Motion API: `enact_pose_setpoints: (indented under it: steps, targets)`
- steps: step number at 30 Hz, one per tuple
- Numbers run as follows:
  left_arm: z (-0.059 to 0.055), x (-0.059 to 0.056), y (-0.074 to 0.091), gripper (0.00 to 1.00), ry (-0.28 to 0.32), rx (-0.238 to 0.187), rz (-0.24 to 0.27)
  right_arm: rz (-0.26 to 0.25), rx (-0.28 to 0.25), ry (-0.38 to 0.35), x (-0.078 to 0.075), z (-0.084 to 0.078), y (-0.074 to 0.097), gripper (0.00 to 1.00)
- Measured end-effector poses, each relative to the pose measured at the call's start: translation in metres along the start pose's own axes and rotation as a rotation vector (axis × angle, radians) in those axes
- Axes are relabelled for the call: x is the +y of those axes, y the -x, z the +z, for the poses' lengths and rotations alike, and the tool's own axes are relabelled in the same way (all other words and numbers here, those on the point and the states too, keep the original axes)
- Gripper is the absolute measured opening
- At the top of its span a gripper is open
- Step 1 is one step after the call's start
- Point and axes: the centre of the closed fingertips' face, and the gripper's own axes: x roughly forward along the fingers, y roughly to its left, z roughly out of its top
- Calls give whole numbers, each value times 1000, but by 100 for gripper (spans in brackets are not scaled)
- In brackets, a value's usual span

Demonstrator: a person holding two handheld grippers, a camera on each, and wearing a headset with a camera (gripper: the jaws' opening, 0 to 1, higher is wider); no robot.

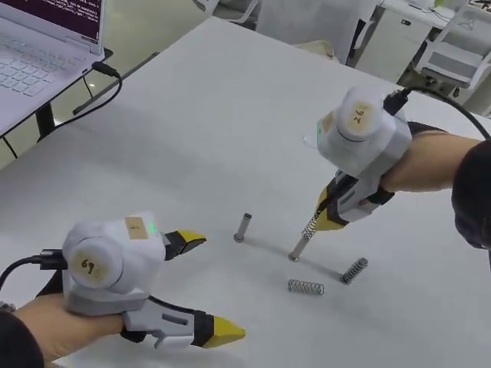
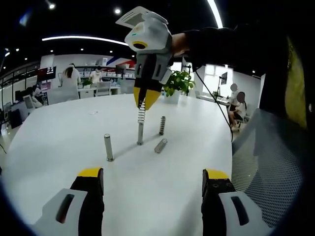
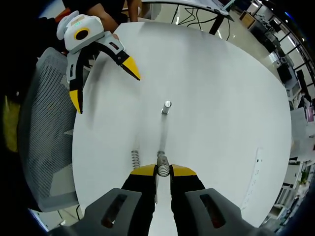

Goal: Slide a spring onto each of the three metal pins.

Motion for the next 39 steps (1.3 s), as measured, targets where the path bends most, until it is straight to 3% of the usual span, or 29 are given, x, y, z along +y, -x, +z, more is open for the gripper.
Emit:
enact_pose_setpoints:
  steps: [19,39]
  targets:
    - [-1,-1,1,76,3,5,-9,5,16,-6,0,-5,-2,7]
    - [-5,0,3,74,6,14,-4,21,29,-21,-3,-10,-26,7]
